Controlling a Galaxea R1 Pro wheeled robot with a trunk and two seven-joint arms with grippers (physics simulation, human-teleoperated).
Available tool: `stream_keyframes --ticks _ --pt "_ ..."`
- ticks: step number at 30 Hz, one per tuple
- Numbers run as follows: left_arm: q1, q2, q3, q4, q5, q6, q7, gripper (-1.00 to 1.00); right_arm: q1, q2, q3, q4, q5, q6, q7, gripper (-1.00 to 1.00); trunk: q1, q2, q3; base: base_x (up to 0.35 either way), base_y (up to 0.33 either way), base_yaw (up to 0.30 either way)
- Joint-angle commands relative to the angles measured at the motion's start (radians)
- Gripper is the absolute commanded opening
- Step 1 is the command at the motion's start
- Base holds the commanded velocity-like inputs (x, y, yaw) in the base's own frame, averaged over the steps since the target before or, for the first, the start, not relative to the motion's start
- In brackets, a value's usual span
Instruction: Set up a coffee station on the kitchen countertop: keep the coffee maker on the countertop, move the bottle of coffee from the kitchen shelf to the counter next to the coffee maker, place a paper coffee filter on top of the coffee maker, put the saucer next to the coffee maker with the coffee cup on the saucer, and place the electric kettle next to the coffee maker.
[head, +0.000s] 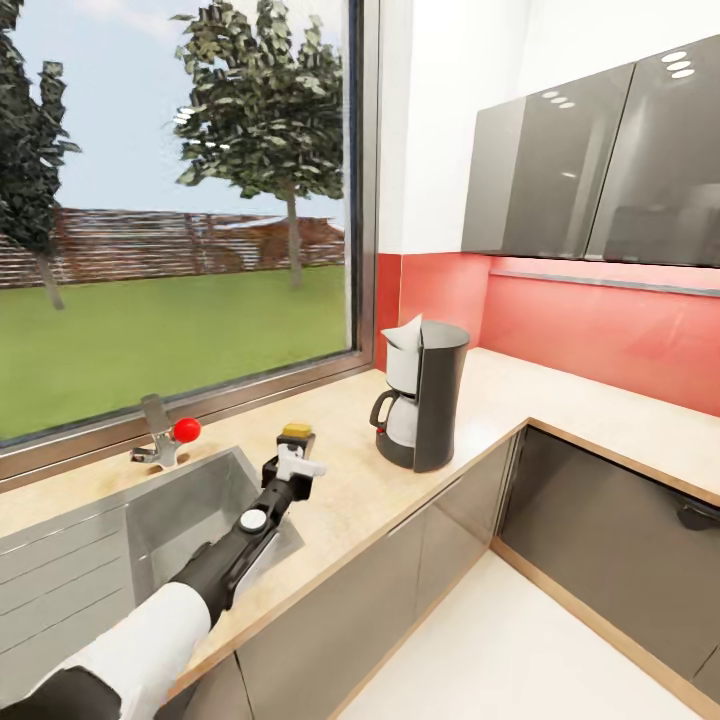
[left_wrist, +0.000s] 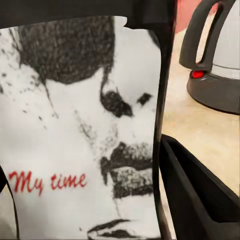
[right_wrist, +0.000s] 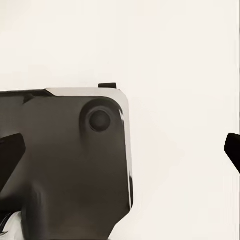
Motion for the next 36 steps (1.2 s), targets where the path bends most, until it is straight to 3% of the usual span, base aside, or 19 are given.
stream_keyframes --ticks 1,5,7,10,36 --pt "-0.008 0.0 -0.003 0.014 0.007 -0.014 0.004 -1.0 0.0 -0.001 -0.006 0.002 0.0 -0.004 0.001 1.0 0.0 -0.001 0.0 0.0 0.0 0.0" --pt "-0.031 -0.002 0.047 0.071 0.005 -0.093 -0.005 -1.0 0.0 -0.003 -0.006 0.004 0.001 -0.003 0.001 1.0 0.0 -0.001 0.0 0.0 0.0 0.0" --pt "-0.026 -0.004 0.05 0.075 0.0 -0.139 -0.004 -1.0 0.0 -0.003 -0.007 0.004 0.001 -0.003 0.002 1.0 0.0 -0.001 0.0 0.0 0.0 0.0" --pt "-0.022 -0.007 0.05 0.066 0.001 -0.156 -0.004 -1.0 0.0 -0.003 -0.007 0.003 0.0 -0.003 0.002 1.0 0.0 -0.001 0.0 0.044 -0.022 0.044" --pt "-0.021 -0.011 0.052 0.064 0.007 -0.187 0.01 -1.0 0.0 -0.007 -0.006 0.0 0.001 0.0 0.002 1.0 0.0 -0.001 0.0 0.191 -0.211 0.035"
